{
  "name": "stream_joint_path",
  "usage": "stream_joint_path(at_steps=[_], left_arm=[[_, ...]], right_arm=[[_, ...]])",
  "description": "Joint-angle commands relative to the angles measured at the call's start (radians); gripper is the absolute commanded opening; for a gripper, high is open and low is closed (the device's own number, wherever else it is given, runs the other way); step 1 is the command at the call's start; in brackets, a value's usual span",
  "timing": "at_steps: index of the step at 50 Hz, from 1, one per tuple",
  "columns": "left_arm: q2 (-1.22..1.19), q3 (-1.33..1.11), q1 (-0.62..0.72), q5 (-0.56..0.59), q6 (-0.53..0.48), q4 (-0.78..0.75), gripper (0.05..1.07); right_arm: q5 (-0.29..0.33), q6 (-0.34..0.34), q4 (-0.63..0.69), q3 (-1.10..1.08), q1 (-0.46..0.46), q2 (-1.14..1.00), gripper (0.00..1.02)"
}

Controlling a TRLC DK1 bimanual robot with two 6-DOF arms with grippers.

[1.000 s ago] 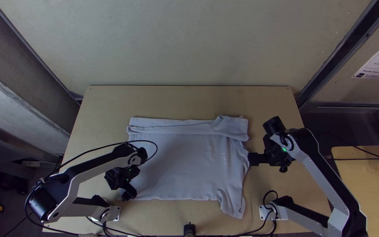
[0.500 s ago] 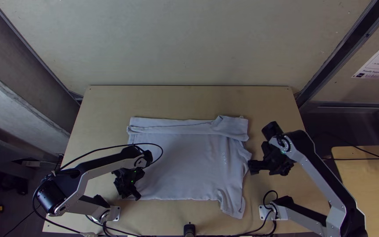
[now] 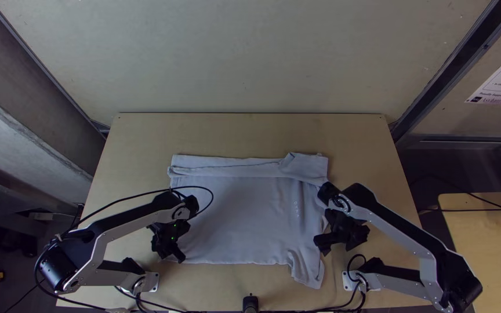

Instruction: Fold the t-shirt

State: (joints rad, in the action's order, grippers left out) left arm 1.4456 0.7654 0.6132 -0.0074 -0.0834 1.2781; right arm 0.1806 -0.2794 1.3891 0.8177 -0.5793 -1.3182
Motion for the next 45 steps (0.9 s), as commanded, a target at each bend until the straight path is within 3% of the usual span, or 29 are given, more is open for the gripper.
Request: stream_joint_path(at_steps=[1, 16, 35, 45], left_arm=[[-0.039, 0.015, -0.026, 0.004, -0.027, 0.040, 0.08], [-0.080, 0.011, -0.227, -0.039, -0.148, 0.067, 0.08], [-0.094, -0.006, -0.242, -0.049, -0.157, 0.070, 0.08], [-0.094, -0.008, -0.242, -0.049, -0.157, 0.067, 0.08]], right_arm=[[0.023, -0.004, -0.007, -0.018, -0.033, -0.052, 0.89], [0.069, -0.004, -0.056, -0.008, -0.094, -0.170, 0.89], [0.145, -0.012, -0.167, -0.015, -0.160, -0.311, 0.82], [0.143, -0.017, -0.259, -0.032, -0.214, -0.316, 0.42]])
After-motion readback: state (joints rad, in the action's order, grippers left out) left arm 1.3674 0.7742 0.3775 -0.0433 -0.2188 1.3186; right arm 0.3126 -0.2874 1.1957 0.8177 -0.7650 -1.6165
